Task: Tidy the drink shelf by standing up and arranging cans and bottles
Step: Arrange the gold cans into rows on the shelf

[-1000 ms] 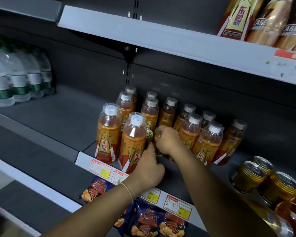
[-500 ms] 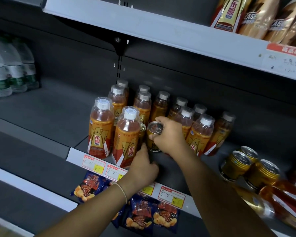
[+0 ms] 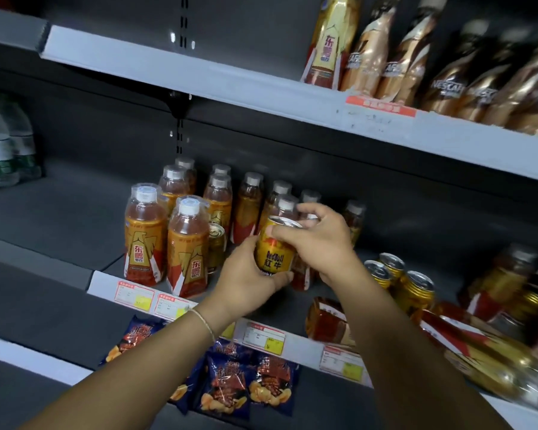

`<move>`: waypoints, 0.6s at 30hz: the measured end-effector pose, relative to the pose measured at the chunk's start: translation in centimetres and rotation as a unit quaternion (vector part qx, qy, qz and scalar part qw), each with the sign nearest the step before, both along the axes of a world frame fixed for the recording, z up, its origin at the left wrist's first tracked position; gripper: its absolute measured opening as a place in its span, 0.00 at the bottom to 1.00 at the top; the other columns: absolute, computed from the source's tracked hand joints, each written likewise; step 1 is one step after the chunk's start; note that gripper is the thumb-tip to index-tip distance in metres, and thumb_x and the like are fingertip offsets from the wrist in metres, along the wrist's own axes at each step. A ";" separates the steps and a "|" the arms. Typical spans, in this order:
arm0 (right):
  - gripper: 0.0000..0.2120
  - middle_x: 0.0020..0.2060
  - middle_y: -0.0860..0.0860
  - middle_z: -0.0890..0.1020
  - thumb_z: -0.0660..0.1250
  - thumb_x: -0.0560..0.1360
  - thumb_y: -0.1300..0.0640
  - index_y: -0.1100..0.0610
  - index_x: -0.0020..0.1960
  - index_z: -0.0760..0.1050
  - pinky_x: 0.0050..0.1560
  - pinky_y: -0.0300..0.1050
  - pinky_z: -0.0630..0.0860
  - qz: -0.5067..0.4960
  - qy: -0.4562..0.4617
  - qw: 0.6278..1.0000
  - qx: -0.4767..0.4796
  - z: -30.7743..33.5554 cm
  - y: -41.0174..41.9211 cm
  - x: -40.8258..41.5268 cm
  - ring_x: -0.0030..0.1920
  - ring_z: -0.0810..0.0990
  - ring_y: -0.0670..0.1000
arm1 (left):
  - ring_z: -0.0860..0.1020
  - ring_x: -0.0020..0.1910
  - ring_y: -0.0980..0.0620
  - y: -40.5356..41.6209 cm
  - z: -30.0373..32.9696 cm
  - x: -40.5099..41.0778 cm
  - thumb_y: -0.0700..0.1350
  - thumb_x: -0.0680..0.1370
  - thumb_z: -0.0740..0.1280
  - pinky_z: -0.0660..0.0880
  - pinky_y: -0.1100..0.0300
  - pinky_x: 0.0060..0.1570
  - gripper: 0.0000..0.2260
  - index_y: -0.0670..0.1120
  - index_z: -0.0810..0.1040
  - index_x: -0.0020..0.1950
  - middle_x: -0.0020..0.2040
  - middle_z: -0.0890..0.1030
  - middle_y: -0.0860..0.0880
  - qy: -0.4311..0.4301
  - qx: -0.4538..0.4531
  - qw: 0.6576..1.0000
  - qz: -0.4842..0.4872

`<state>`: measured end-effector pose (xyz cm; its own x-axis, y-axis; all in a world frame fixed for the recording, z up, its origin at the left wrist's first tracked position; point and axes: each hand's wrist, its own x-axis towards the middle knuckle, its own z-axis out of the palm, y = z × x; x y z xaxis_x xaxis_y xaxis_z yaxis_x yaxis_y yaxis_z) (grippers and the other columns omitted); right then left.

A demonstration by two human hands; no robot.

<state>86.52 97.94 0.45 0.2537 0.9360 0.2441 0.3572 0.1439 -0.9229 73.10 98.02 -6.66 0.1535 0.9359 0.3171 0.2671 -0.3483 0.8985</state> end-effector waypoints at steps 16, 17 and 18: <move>0.14 0.40 0.52 0.88 0.81 0.69 0.55 0.58 0.50 0.82 0.38 0.41 0.83 0.015 0.114 0.992 -0.057 0.6 -17.7 20.6 0.42 0.88 0.50 | 0.84 0.42 0.54 -14.1 3.1 19.6 0.52 0.59 0.80 0.77 0.62 0.40 0.25 0.47 0.79 0.52 0.43 0.85 0.50 -0.142 -0.106 0.968 -0.176; 0.13 0.39 0.51 0.88 0.81 0.69 0.54 0.57 0.50 0.82 0.36 0.40 0.82 0.006 0.111 0.992 -0.054 0.5 -18.9 22.1 0.41 0.88 0.49 | 0.84 0.43 0.54 -15.0 3.1 21.1 0.52 0.59 0.80 0.77 0.63 0.39 0.25 0.47 0.79 0.53 0.44 0.85 0.51 -0.140 -0.108 0.966 -0.187; 0.14 0.40 0.50 0.88 0.81 0.68 0.54 0.56 0.50 0.81 0.38 0.41 0.83 -0.003 0.108 0.993 -0.054 0.4 -20.1 23.5 0.41 0.88 0.49 | 0.84 0.44 0.53 -15.9 2.9 22.5 0.52 0.59 0.80 0.78 0.62 0.40 0.25 0.47 0.80 0.53 0.44 0.85 0.51 -0.137 -0.110 0.964 -0.200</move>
<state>110.06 77.84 0.82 0.2947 0.9522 0.0811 0.1503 0.0377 -0.9879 95.62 82.12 -3.75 0.4548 0.8685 0.1969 -0.1061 -0.1667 0.9803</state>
